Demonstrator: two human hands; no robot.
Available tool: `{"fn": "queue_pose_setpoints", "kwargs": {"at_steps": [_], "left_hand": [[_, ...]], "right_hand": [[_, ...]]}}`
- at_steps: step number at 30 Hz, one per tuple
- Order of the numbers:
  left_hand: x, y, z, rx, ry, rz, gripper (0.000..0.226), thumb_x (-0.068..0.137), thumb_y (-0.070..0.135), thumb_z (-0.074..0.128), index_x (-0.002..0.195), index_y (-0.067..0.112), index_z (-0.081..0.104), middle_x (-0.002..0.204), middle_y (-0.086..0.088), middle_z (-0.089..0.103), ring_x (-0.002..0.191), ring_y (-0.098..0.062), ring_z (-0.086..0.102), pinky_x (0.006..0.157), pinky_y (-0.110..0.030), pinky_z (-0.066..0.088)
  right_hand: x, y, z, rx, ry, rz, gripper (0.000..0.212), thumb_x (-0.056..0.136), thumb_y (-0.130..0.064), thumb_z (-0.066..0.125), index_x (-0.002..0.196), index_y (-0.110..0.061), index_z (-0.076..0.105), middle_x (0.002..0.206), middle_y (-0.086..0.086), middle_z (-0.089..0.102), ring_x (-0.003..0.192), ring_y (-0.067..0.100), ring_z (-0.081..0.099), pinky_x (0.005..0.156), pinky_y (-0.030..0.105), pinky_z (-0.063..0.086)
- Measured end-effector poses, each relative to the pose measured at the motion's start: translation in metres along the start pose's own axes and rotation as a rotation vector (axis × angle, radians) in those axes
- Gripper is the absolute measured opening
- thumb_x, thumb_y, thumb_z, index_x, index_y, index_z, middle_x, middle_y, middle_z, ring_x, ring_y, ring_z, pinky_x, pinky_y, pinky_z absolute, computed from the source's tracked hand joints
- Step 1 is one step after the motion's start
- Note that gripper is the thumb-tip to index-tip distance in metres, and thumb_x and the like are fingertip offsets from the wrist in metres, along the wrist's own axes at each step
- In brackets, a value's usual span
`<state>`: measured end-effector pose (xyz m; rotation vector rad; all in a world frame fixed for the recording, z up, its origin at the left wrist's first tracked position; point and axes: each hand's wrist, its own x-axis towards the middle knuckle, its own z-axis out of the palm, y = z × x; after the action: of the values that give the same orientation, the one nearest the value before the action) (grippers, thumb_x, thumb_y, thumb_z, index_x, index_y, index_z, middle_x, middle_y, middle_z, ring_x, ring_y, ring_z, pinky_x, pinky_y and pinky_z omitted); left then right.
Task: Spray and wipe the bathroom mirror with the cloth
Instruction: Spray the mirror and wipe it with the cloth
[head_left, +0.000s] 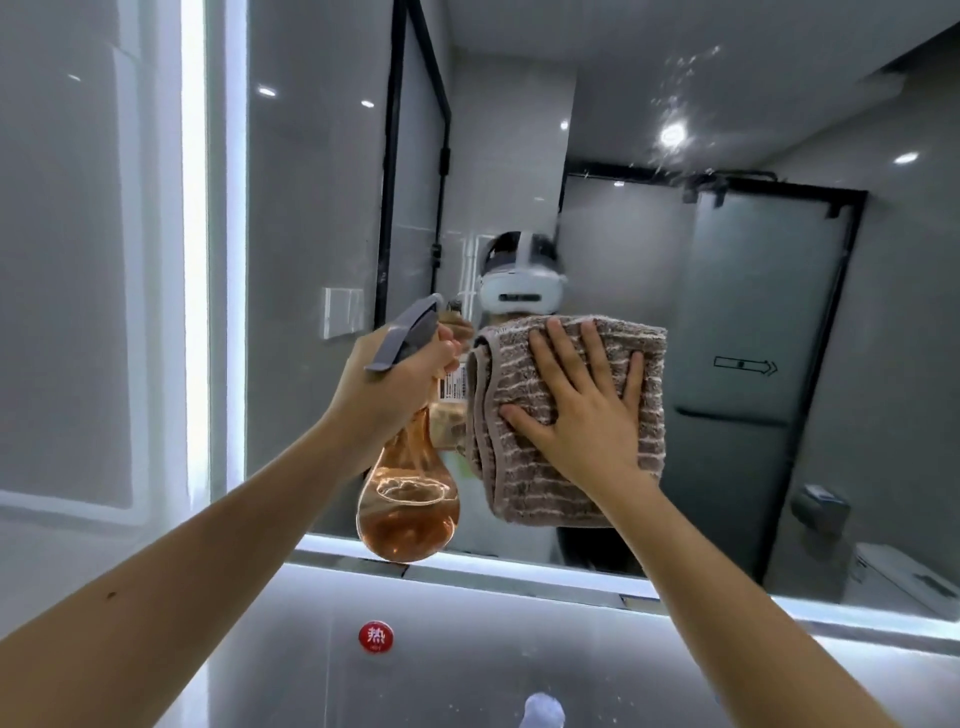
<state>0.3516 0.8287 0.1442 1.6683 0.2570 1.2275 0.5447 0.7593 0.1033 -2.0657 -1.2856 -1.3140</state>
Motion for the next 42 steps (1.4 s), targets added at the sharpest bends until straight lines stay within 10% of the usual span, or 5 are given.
{"fn": "queue_pose_setpoints", "kwargs": {"at_steps": [20,28,34,42], "left_hand": [[-0.017,-0.018,-0.027,0.008,0.065,-0.023,0.016,0.086,0.01,0.055,0.072,0.018,0.056,0.069,-0.007,0.055,0.067,-0.022,0.051,0.058,-0.028,0.043],[-0.002,-0.019,-0.041,-0.008,-0.022,-0.02,0.016,0.079,0.024,0.06,0.063,0.026,0.066,0.075,-0.008,0.064,0.078,-0.031,0.06,0.083,-0.054,0.051],[0.011,-0.024,-0.035,0.071,-0.017,-0.005,0.012,0.069,0.022,0.055,0.062,0.013,0.057,0.056,0.0,0.057,0.055,-0.019,0.051,0.058,-0.036,0.04],[0.006,-0.025,-0.028,0.062,-0.038,0.01,0.023,0.068,0.031,0.057,0.075,0.009,0.062,0.087,-0.023,0.067,0.071,-0.028,0.056,0.07,-0.046,0.045]], "right_hand": [[-0.025,-0.028,0.019,0.09,0.0,0.086,0.078,0.082,-0.066,0.026,0.145,-0.034,-0.007,0.152,-0.017,-0.017,0.139,0.01,-0.021,0.107,0.039,-0.025],[-0.026,-0.035,0.016,0.061,-0.065,0.139,0.078,0.08,-0.069,0.021,0.142,-0.038,-0.014,0.15,-0.018,-0.021,0.137,0.01,-0.025,0.106,0.038,-0.026],[-0.025,-0.035,0.018,0.057,-0.058,0.146,0.078,0.081,-0.069,0.022,0.143,-0.037,-0.012,0.15,-0.018,-0.014,0.138,0.011,-0.023,0.108,0.038,-0.023],[-0.023,-0.033,0.018,0.032,-0.065,0.127,0.078,0.081,-0.069,0.022,0.143,-0.037,-0.012,0.152,-0.012,-0.008,0.138,0.01,-0.023,0.105,0.037,-0.028]]}}
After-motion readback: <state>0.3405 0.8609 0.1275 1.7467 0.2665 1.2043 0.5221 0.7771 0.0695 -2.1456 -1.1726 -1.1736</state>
